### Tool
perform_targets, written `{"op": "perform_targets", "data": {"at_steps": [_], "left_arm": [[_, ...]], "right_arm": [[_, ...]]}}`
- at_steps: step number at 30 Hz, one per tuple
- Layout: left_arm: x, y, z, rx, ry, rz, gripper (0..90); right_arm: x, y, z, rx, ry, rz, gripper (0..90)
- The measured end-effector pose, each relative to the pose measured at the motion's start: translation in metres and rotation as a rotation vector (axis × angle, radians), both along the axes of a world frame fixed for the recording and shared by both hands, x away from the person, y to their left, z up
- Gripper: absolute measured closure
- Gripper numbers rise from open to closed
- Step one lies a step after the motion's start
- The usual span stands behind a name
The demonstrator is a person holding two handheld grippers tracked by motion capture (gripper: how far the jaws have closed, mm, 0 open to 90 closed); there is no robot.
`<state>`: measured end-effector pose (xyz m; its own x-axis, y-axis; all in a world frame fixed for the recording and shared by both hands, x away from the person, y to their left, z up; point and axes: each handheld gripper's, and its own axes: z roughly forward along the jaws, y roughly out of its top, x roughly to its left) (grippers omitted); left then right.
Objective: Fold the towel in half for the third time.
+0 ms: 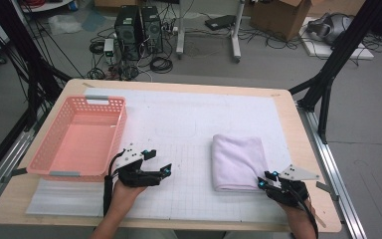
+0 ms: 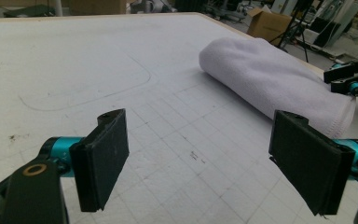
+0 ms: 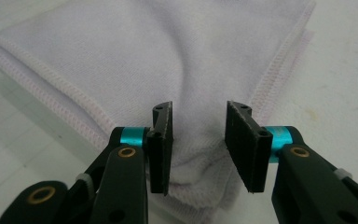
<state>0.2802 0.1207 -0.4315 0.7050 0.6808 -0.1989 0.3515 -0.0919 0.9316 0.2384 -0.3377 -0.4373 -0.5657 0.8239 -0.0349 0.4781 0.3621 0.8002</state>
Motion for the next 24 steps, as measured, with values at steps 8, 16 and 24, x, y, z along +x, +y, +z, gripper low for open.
{"op": "perform_targets", "data": {"at_steps": [8,16,24], "left_arm": [[0.001,0.001,-0.001,0.009,-0.059,-0.014,18.8],[0.0,0.003,-0.001,0.029,-0.05,0.024,19.6],[0.001,0.004,-0.002,0.0,-0.041,0.02,18.2]], "right_arm": [[-0.016,-0.02,0.013,0.076,-0.098,-0.059,36.7],[-0.015,-0.038,0.015,0.104,-0.133,-0.142,19.9],[-0.015,-0.04,0.014,0.101,-0.141,-0.141,17.8]]}}
